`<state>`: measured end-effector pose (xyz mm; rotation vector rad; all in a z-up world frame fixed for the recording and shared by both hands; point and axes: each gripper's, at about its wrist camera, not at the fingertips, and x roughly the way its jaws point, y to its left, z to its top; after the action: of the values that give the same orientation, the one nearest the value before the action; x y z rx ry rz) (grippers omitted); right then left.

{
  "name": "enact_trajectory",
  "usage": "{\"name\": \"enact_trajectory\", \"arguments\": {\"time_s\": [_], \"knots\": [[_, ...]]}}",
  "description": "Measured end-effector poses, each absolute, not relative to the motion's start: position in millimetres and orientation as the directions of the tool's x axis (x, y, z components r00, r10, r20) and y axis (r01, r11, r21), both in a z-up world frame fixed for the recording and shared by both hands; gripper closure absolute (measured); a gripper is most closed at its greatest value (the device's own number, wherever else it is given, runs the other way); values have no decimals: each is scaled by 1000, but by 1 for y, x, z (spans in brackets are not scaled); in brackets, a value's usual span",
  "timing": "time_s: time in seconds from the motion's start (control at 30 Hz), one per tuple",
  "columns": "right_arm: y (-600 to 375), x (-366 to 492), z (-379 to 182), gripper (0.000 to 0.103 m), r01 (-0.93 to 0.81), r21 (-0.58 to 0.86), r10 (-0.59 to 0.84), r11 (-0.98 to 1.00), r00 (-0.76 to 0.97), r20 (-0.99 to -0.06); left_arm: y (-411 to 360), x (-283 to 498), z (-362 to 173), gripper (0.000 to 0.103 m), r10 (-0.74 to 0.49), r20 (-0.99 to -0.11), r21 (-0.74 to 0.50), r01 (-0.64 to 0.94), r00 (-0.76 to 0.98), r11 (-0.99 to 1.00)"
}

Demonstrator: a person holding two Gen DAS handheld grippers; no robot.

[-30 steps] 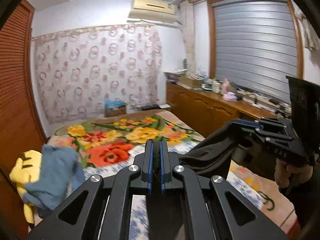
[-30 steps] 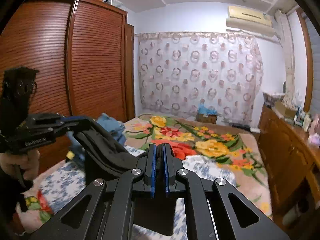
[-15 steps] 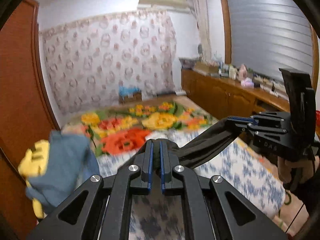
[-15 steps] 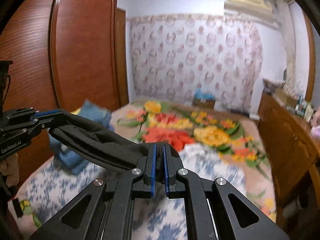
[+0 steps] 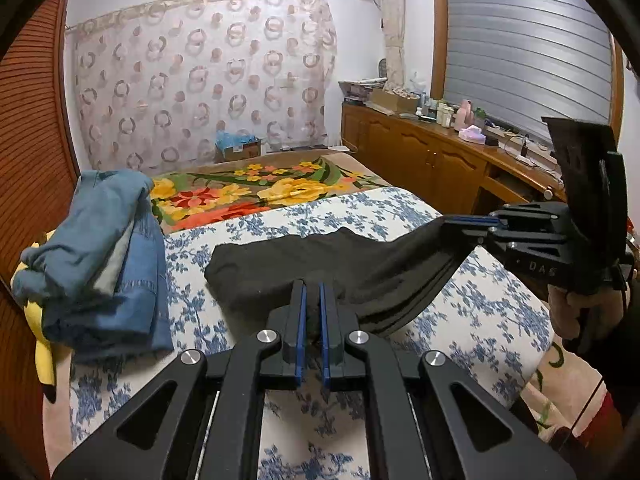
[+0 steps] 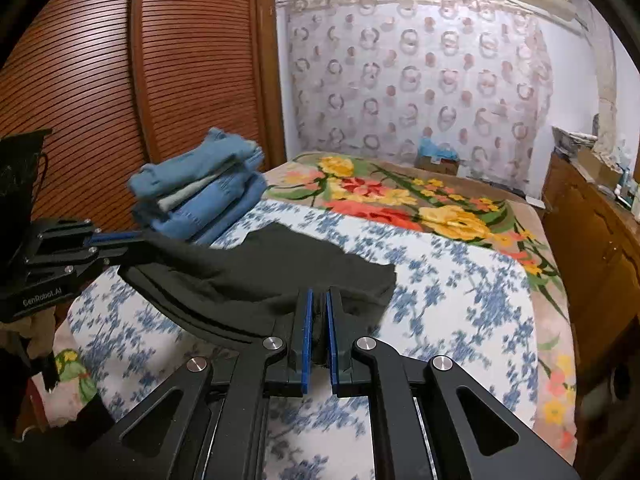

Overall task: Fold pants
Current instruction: 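Carry the pants' end with both grippers over the garment, folding it in half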

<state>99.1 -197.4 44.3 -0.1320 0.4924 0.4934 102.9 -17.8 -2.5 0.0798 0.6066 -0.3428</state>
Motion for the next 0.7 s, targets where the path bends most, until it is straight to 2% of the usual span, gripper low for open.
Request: {"name": "enact_trajectory", "arguments": {"time_s": [0.33,0.7], "knots": [[-208,65,26,96,-498,33,450,867,751,-484,-9,78,-16,96,-316,-576,-74,337,754,939],[-205,44,-5,96,-490,67,450,869,725,-522,-8,60,-55,96,-323,-631,-116,326,705,938]]}}
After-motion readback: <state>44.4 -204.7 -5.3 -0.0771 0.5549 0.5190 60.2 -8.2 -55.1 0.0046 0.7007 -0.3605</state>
